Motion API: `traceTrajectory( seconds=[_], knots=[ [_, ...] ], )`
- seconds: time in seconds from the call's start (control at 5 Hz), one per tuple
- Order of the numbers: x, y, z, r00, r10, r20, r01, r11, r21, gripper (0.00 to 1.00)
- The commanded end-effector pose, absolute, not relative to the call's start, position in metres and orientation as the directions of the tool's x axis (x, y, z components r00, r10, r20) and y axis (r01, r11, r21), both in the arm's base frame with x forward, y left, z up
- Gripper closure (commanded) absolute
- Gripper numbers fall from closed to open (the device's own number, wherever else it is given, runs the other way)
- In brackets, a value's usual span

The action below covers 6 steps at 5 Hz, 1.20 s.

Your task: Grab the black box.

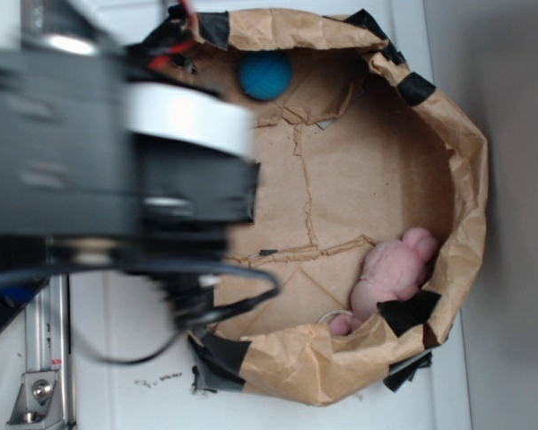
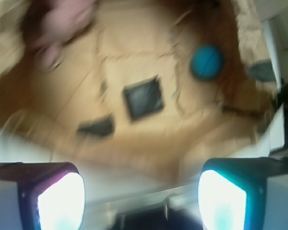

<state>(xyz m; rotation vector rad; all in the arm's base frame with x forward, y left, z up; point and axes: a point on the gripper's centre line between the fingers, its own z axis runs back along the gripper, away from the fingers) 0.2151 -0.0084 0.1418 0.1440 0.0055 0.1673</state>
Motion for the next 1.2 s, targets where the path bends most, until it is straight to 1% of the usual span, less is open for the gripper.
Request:
traceTrajectory(
  seconds=[0.0, 0.2, 0.4, 0.6, 0.8, 1.0],
  knots=[
    [0.235, -0.005, 0.107, 0.827, 0.557, 0.084, -0.558, 0.830, -0.004, 0.00],
    [0.219, 0.009, 0.095, 0.700, 0.714, -0.004, -0.714, 0.699, -0.044, 0.00],
    [0.207, 0.028, 0.080, 0.584, 0.811, -0.041, -0.812, 0.583, -0.034, 0.00],
    [0.198, 0.040, 0.067, 0.520, 0.852, -0.058, -0.854, 0.520, -0.014, 0.00],
    [0.190, 0.034, 0.061, 0.487, 0.872, -0.041, -0.873, 0.487, -0.010, 0.00],
    [0.185, 0.032, 0.069, 0.473, 0.880, -0.029, -0.881, 0.473, -0.026, 0.00]
  ],
)
